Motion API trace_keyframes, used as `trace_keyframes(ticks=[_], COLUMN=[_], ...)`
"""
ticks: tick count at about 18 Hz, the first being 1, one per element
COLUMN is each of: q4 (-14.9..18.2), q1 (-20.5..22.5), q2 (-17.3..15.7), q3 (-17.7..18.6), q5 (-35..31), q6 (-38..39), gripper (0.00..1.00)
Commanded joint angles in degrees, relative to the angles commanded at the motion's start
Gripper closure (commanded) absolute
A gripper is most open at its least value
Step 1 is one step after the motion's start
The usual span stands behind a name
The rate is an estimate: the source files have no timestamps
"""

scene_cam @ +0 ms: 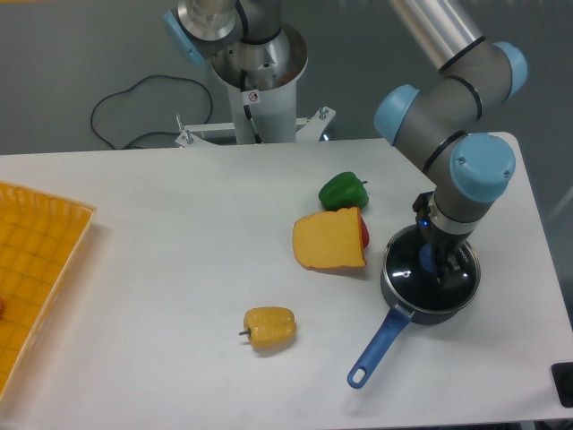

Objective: Open the lid
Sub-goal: 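Hold the lid knob firmly in the closed gripper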

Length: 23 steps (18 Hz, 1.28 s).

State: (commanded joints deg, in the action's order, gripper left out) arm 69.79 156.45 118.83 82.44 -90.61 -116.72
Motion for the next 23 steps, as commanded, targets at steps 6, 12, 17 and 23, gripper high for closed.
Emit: trace_keyframes(ticks=[6,12,17,23], q4=[-0.2,-0.2,-0.1,0.5], q1=[0.0,0.0,-0.1,-0.2], q2=[0.1,0.4,0.4,0.4], q3=[-0.1,-0.8,-0.9,-1.8], q5=[-0.1,-0.2,-0.1,0.3], q6=[0.2,2.8,2.9,4.2], gripper=[0.03,0.30,0.43,0.48])
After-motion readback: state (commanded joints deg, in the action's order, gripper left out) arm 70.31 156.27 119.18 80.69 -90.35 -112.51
